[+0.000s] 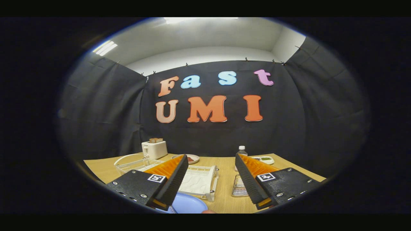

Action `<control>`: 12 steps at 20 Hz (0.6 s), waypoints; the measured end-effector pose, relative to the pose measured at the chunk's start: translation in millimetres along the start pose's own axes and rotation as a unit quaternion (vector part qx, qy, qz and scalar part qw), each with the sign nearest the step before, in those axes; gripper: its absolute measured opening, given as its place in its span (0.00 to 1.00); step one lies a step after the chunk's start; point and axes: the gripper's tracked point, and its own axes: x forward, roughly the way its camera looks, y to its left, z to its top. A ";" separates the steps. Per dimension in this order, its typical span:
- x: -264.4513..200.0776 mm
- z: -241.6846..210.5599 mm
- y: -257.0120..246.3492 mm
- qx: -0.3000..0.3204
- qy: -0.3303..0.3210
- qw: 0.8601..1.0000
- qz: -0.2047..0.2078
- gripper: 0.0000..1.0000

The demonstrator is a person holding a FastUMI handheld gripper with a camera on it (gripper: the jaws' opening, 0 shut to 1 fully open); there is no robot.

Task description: Take the plate from the dish rack, then take the spoon from the basket and place it into the plate.

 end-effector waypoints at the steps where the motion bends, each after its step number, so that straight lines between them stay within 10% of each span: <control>1: 1.6 3.9 -0.4 0.000 -0.005 1.000 -0.003 0.88; 12: 11.9 7.5 -1.0 0.014 -0.008 1.000 -0.002 0.88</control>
